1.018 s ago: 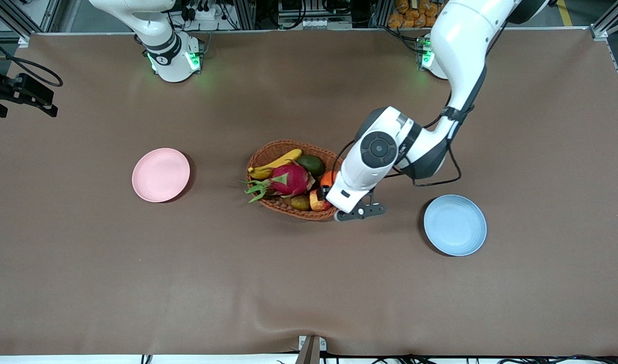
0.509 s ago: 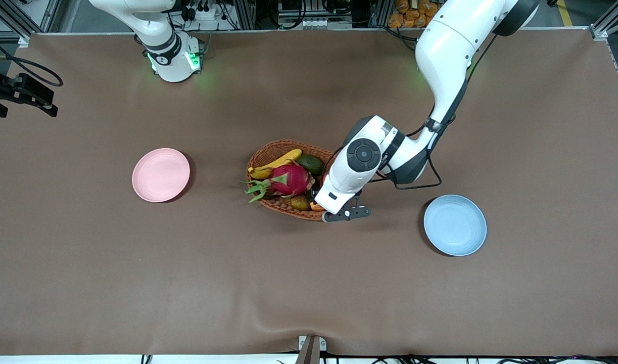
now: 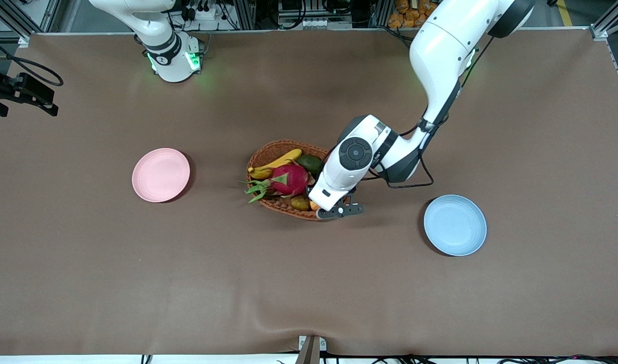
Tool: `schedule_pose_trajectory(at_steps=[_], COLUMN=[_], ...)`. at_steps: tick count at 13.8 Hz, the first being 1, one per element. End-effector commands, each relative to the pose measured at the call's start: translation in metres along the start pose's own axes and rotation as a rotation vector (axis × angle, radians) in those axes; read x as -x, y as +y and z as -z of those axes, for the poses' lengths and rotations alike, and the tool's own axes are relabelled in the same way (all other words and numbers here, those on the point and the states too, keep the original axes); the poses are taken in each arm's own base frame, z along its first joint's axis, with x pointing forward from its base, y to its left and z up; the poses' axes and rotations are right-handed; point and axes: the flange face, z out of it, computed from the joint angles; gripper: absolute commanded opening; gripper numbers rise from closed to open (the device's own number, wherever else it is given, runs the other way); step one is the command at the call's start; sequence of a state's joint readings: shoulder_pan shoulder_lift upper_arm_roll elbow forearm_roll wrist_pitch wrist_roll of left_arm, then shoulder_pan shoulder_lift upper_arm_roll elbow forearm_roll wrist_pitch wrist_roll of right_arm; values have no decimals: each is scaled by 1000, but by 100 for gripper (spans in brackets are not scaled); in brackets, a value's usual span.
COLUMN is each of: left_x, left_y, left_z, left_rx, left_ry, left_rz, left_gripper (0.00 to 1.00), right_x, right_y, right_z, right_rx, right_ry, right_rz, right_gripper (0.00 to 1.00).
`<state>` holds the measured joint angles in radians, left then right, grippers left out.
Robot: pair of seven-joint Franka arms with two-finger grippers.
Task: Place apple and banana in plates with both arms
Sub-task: 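Move the left gripper over the fruit basket toward the apple, then lower the left gripper and grasp the red-yellow apple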
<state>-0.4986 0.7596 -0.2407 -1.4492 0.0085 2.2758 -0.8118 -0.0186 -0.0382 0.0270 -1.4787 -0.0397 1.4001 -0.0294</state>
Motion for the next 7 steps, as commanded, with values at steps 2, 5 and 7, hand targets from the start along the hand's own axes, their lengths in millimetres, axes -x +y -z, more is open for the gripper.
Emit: schedule_pose_trajectory(at_steps=[2,5,7], left_x=[0,-4,-1], left_y=[7,7,11], left_z=[-12,-13,-14], left_rx=[0,4,4], left_ry=[21,24,23], left_rz=[-9,-6,-12], left_gripper=[89,86,83], right_x=[-1,-1,-1], right_y=[2,2,2], right_z=[2,2,2], right_rx=[-17,-18,-18], right_ry=[-4,-4,-4], right_rz=[-14,-13,-13], right_gripper=[100,100,100])
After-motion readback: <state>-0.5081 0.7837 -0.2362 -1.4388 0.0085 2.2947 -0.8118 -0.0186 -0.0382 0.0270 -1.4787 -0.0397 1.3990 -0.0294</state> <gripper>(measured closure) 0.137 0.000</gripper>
